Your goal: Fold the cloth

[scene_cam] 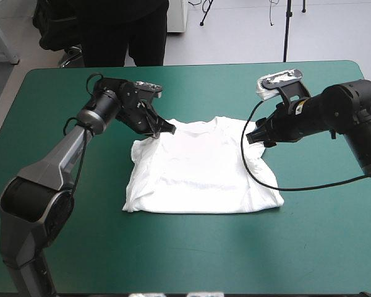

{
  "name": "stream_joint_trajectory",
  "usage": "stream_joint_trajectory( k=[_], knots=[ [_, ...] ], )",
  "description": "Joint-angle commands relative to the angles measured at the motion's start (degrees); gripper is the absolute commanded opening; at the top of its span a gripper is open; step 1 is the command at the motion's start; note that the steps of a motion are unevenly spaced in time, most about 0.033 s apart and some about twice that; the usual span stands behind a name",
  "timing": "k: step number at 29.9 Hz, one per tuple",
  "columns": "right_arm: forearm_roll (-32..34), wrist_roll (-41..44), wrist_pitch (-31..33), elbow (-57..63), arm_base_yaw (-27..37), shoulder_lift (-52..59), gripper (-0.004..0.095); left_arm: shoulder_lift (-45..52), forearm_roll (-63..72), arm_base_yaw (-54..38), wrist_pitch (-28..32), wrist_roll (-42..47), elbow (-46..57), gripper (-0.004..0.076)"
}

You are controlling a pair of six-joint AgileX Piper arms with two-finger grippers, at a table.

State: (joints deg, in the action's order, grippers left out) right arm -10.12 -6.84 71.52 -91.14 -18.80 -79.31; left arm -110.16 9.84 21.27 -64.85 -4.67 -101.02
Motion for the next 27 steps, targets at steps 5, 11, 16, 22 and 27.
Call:
stream_joint_trajectory(
  k=[5,11,16,22,27],
  knots=[
    [-0.5,-0.5,-0.1,-1.6,-0.1,3.1,0.0563,-3.4,1.5,1.0,1.1,0.3,-1.5,-0.0009],
    [-0.5,-0.5,-0.1,-1.6,-0.1,3.4,0.0563,-6.2,1.2,1.0,1.7,0.1,-1.5,-0.0008],
    [-0.5,-0.5,-0.1,-1.6,-0.1,3.4,0.0563,-6.7,1.3,1.0,0.9,-1.5,-1.5,0.0034],
    [0.1,-1.0,-0.1,-1.6,-0.1,4.0,0.0564,-4.4,2.5,1.0,-1.3,-2.2,-1.6,0.0301],
    [4.5,-0.2,-0.1,-1.6,-0.1,5.6,0.0564,1.5,2.2,1.0,-2.8,-2.9,-1.6,0.0495]
  ],
)
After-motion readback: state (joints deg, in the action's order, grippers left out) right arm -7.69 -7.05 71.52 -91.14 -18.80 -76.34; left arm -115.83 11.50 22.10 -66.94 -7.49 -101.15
